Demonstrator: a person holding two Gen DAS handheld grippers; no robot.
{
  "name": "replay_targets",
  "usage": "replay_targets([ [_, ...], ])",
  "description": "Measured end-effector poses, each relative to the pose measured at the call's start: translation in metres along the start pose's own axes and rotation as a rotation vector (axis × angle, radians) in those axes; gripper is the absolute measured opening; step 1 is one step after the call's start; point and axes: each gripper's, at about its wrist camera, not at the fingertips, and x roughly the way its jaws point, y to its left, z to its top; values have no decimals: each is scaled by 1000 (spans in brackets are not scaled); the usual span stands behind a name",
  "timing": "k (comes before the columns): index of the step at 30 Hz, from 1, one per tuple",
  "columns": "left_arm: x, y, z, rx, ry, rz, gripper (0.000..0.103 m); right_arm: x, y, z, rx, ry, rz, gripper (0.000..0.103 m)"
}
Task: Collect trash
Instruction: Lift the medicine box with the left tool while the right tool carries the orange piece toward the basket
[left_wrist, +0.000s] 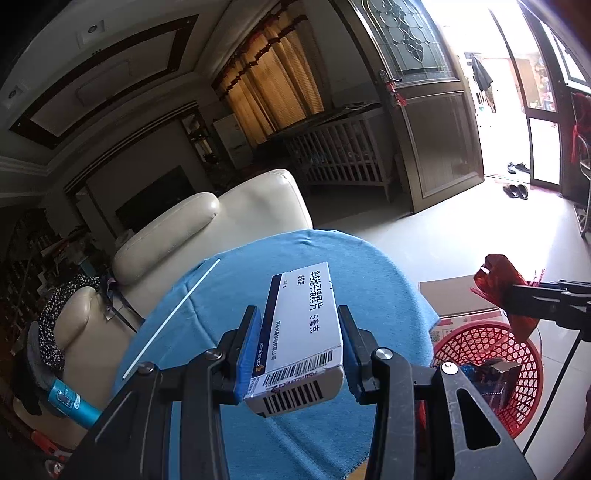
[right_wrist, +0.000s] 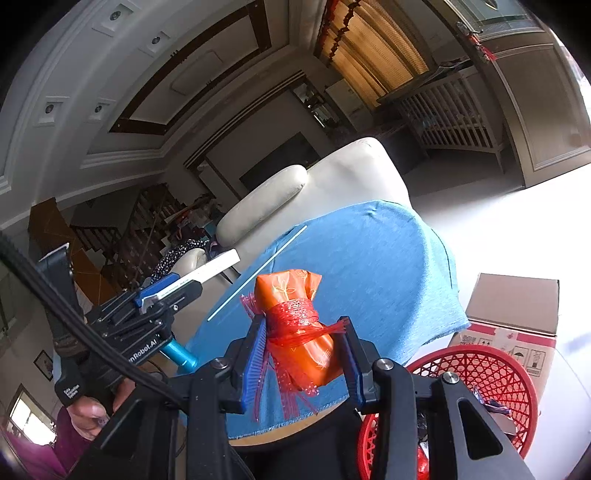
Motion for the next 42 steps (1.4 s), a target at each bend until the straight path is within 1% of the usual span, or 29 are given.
replay_targets([
  [33,-6,-23,0,18,10,-74,43,-16,-8,1,32,-30,-20,41],
  [42,-8,-32,1,26,11,-106,43,-18,-11,2,34,-36,-20,41],
])
